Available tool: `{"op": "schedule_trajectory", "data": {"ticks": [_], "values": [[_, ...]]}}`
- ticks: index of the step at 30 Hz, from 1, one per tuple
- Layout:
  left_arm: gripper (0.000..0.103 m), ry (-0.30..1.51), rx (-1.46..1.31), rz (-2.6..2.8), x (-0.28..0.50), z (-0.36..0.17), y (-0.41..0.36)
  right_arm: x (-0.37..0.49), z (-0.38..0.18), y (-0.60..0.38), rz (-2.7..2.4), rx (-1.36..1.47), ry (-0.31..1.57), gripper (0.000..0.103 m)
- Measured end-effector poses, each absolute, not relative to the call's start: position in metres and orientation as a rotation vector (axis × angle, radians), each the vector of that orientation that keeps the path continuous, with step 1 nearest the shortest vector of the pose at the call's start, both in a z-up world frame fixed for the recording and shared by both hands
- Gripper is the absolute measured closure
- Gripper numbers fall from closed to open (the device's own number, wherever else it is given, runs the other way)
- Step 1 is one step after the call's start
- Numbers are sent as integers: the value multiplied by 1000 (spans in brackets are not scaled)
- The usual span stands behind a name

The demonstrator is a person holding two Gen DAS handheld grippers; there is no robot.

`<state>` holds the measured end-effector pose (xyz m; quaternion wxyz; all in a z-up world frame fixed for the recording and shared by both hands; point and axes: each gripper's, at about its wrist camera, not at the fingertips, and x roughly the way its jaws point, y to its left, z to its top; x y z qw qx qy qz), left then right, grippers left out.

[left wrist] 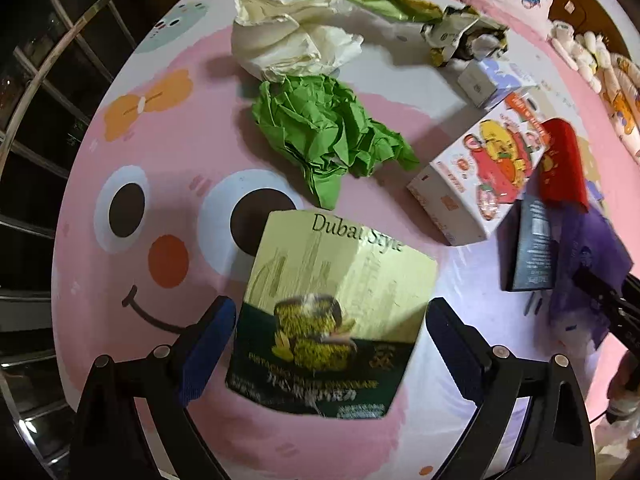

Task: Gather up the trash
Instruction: 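Grasp the green Dubai Style box with left while right grasps purple bag, then carry both items over the bin and open both grippers to drop them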

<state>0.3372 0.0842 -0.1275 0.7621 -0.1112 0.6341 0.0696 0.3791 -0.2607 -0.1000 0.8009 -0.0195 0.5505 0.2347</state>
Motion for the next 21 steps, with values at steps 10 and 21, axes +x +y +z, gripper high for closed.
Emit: {"op": "schedule_trajectory", "data": {"ticks": [10,21], "values": [[16,1436,-256,215,351,-144,93,382,-101,-264,524,-26,1200,83],[22,1354,-187,188,336,-116,71,369,-85,-257,531,-31,1168,91]]}}
